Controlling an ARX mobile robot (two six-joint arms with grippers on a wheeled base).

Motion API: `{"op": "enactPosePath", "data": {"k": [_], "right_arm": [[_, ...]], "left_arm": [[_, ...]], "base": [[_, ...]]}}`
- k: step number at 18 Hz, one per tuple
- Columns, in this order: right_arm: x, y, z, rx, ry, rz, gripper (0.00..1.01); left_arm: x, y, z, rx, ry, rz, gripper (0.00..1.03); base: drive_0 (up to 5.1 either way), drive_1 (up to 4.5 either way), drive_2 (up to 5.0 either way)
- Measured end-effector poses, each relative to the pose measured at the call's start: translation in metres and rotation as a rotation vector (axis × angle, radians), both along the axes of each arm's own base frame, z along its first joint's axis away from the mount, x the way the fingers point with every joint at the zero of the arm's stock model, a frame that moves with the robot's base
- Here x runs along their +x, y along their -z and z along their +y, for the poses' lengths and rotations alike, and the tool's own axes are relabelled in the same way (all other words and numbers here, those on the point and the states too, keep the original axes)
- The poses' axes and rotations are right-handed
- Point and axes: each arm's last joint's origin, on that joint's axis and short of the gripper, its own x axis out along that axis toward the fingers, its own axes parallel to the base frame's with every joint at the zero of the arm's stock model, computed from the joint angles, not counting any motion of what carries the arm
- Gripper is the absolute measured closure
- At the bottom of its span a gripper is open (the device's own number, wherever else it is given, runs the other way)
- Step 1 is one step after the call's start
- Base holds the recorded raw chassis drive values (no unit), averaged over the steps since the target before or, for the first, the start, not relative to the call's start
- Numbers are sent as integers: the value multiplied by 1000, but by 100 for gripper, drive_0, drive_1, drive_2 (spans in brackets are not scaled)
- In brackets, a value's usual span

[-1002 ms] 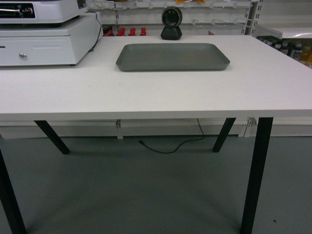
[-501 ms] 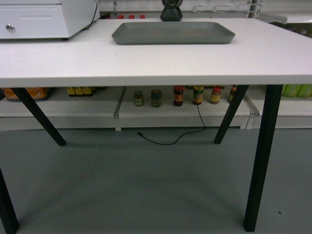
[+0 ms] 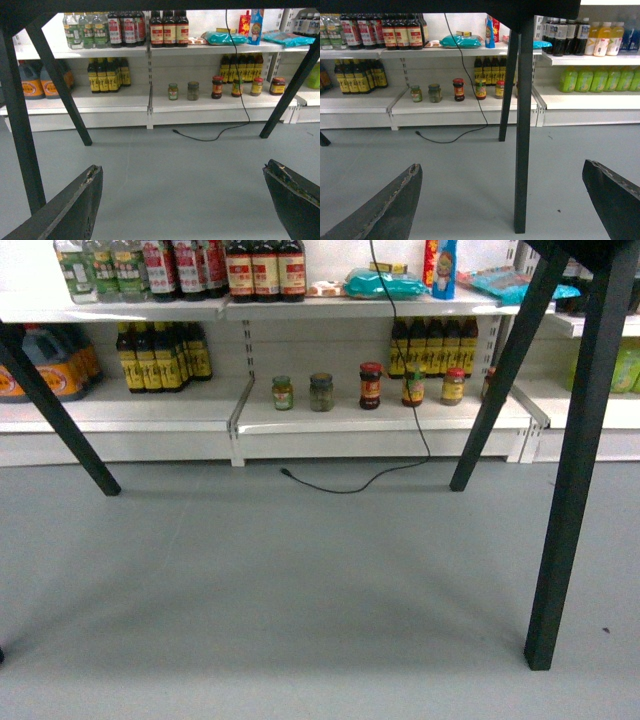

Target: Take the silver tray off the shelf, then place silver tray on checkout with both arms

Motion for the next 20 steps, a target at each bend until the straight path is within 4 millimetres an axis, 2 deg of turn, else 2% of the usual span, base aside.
{"op": "enactPosePath", "data": {"k": [20], "right_arm": [[0,0,0,0,0,2,3]], "left_arm": [[0,0,0,0,0,2,5]], "base": [[0,0,0]]}}
